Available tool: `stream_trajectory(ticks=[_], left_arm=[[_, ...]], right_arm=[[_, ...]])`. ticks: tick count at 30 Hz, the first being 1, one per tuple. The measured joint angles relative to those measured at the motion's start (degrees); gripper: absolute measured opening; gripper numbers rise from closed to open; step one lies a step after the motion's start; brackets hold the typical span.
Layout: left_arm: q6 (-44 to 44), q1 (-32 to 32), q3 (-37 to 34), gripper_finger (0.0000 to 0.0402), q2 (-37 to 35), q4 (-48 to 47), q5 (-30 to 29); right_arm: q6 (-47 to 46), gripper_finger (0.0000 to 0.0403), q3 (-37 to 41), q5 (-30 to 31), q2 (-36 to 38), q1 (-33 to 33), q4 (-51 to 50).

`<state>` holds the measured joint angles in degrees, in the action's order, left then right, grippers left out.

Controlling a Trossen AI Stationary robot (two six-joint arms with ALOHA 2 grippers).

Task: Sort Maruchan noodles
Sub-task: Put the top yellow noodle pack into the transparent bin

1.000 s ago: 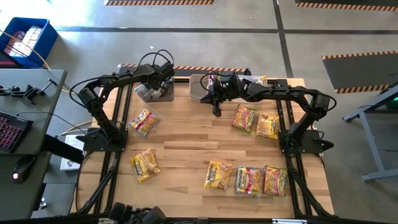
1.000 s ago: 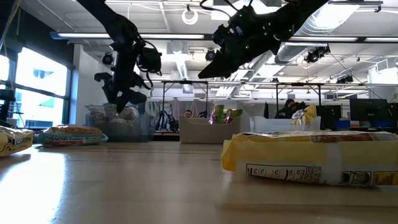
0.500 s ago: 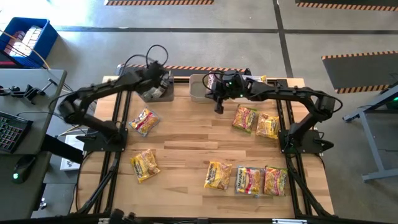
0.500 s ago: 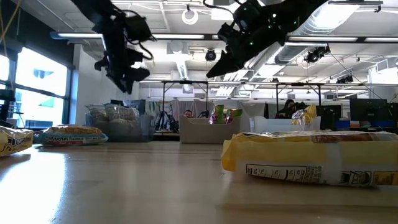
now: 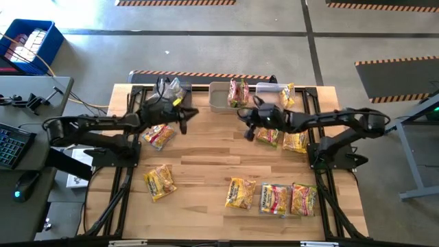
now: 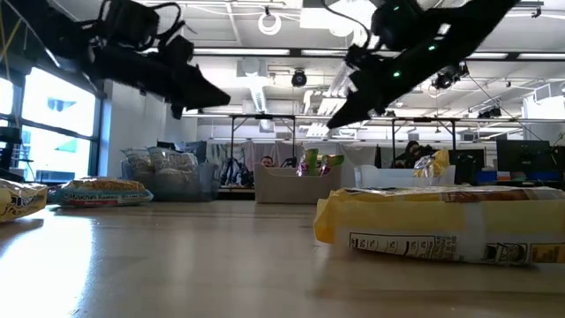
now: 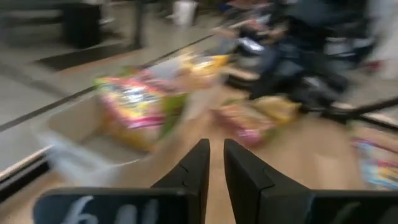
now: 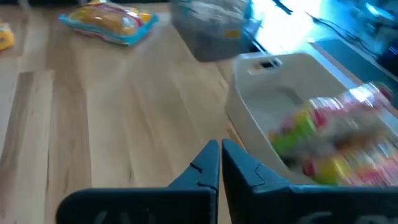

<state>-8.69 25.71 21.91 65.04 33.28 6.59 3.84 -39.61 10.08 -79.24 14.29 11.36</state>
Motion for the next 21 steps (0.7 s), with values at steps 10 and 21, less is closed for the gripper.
stream_trajectory(ticks=[10, 21], left_arm=[[5.3, -5.3, -3.3, 0.0004, 5.5, 12.2, 8.5], [6.0, -6.4, -3.3, 0.0001, 16.6, 19.2, 8.7]], right_arm=[[-25.0, 0.0000, -0.9, 7.8, 16.3, -6.0, -32.2], [-60.2, 0.0113, -1.5, 3.9, 19.6, -9.7, -59.4]])
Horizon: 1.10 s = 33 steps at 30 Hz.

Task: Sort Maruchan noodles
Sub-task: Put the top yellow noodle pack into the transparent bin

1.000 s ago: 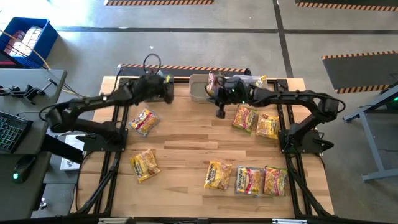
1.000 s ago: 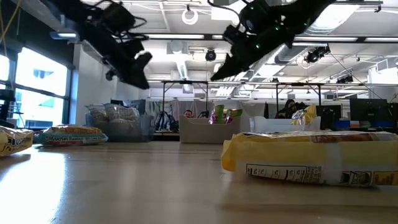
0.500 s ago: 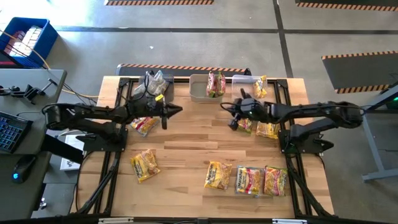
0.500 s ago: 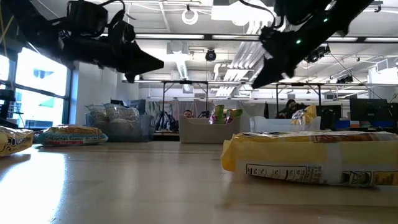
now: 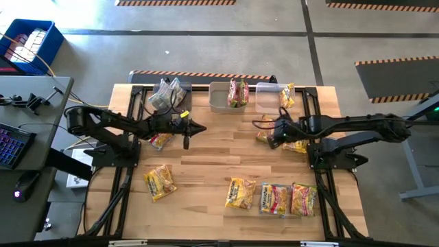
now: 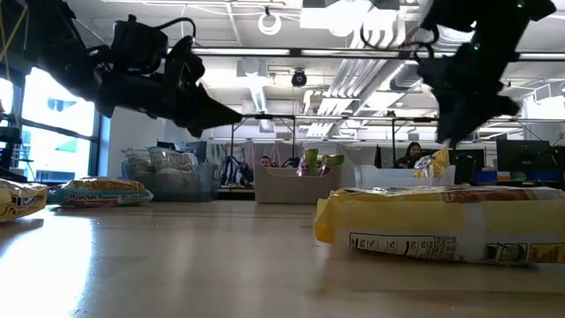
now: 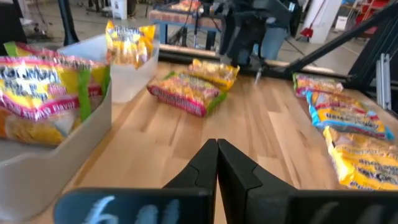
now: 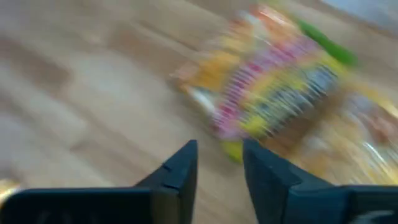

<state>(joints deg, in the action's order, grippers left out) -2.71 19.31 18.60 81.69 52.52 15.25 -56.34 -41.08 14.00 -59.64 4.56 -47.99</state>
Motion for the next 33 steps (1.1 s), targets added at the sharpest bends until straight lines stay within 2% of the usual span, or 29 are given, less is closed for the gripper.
stream_trajectory(ticks=[3, 6, 9, 12, 14, 16, 23, 27, 33], left_arm=[[0.3, 0.0, 0.0, 0.0001, 1.4, 1.5, 0.0], [0.8, 0.0, 0.0, 0.0001, 1.8, 1.6, 0.0], [0.9, 0.0, 0.0, 0.0001, 1.9, 1.5, 0.0], [1.1, 0.0, 0.0, 0.0001, 1.9, 1.5, 0.0], [1.1, 0.0, 0.0, 0.0001, 1.9, 1.5, 0.0], [1.1, 0.0, 0.0, 0.0000, 1.9, 1.4, 0.0], [1.5, 0.0, 0.0, 0.0000, 1.8, 1.7, 0.0], [1.5, 0.0, 0.0, 0.0000, 1.8, 1.8, 0.0], [2.8, 0.0, 0.0, 0.0000, 1.8, 1.4, -0.3]], right_arm=[[-8.3, 0.0142, 0.0, 2.5, -0.1, 0.0, -8.2], [-12.6, 0.0144, 0.0, 4.4, -1.2, 0.1, -14.7], [-13.9, 0.0118, 0.0, 4.7, -3.9, 0.8, -17.3], [-13.6, 0.0069, 0.0, 5.0, -7.8, 1.8, -16.9], [-12.8, 0.0030, 0.0, 5.0, -10.9, 2.5, -16.5], [-12.1, 0.0008, 0.0, 5.0, -14.0, 3.0, -16.5], [-7.2, 0.0017, -0.1, 1.4, -22.2, 3.8, -13.9], [-0.8, 0.0003, -0.2, 0.2, -23.5, 2.8, -11.5], [6.9, 0.0002, -2.9, -2.7, -23.4, -1.6, -6.9]])
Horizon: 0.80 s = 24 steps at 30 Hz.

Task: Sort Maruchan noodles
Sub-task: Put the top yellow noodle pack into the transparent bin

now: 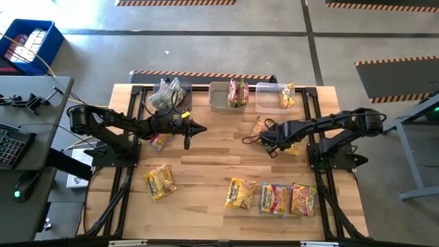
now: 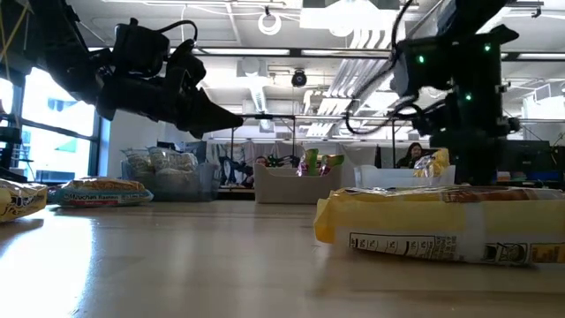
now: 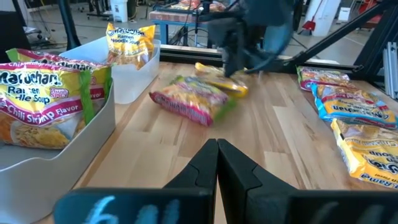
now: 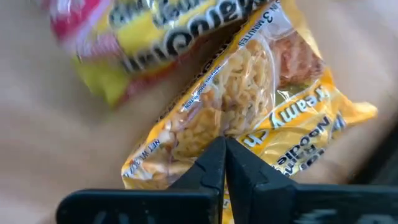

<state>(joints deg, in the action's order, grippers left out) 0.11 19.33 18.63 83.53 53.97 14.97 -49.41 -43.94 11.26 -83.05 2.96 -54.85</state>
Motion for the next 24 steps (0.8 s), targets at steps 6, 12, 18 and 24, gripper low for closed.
stream_trajectory(ticks=[6, 12, 18, 24], left_arm=[[0.5, 0.0, 0.0, 0.0001, 0.0, 0.0, -0.1], [0.4, 0.0, 0.0, 0.0001, 0.0, -0.1, -0.2], [0.2, 0.0, 0.0, 0.0001, 0.0, -0.6, -0.2], [0.1, 0.0, 0.0, 0.0001, 0.0, -0.7, -0.2]], right_arm=[[9.7, 0.0000, -1.4, -5.8, -0.1, -4.3, 12.2], [14.8, 0.0000, -1.3, -9.8, -0.3, -6.0, 20.7], [15.5, 0.0000, -1.8, -9.7, -0.3, -6.9, 24.1], [11.2, 0.0022, -9.9, -10.0, -0.2, -7.1, 9.0]])
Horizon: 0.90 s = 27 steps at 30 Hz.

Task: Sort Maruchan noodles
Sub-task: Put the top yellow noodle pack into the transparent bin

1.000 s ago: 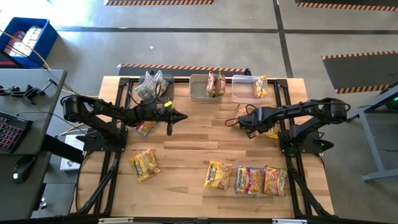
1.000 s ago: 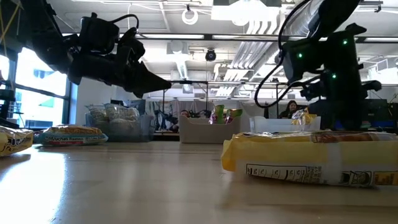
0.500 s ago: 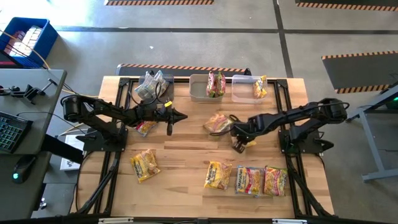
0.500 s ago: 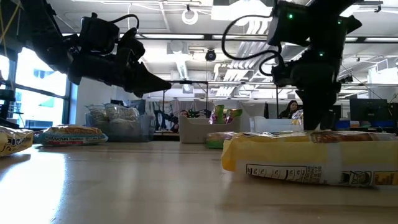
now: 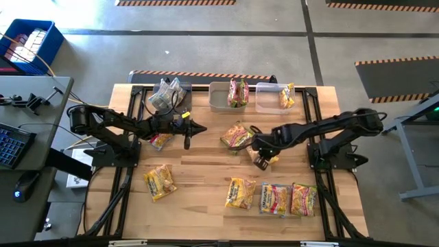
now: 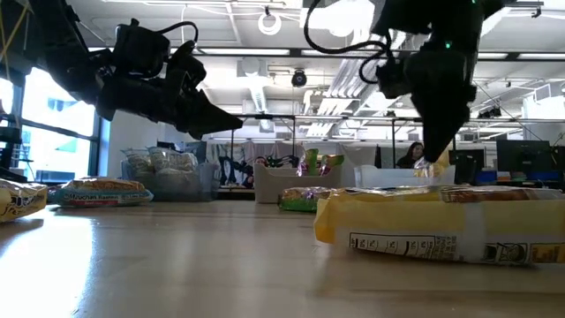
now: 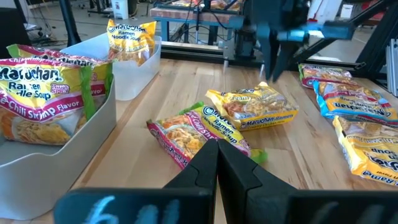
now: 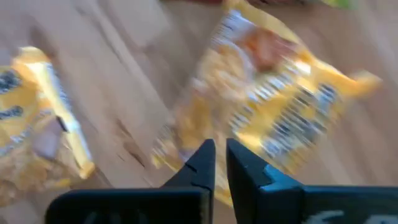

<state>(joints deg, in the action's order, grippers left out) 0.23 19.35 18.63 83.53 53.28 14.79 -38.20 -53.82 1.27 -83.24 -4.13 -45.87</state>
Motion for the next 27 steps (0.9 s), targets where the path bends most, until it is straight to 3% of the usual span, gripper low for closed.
stream_trajectory(ticks=[3, 6, 11, 15, 27], left_arm=[[-0.1, 0.0, 0.0, 0.0000, 0.0, -0.1, 0.0], [-0.1, 0.0, 0.0, 0.0000, 0.0, -0.2, 0.0], [-2.1, 0.0, 0.0, 0.0001, 0.0, -0.3, 0.0], [-2.6, 0.0, 0.0, 0.0000, 0.0, -0.4, 0.0], [-3.3, -0.1, 0.1, 0.0000, 0.0, -0.3, 0.0]], right_arm=[[-3.2, 0.0035, -3.3, 3.0, 0.1, -0.7, -9.6], [-5.2, 0.0030, -2.0, 4.3, 0.1, -1.0, -12.0], [-7.8, 0.0003, 6.7, 4.6, 0.1, -0.2, -0.5], [-7.8, 0.0008, 11.8, 4.9, 0.4, 0.3, 10.7], [8.5, 0.0000, 11.1, 7.0, 0.0, 0.5, 21.1]])
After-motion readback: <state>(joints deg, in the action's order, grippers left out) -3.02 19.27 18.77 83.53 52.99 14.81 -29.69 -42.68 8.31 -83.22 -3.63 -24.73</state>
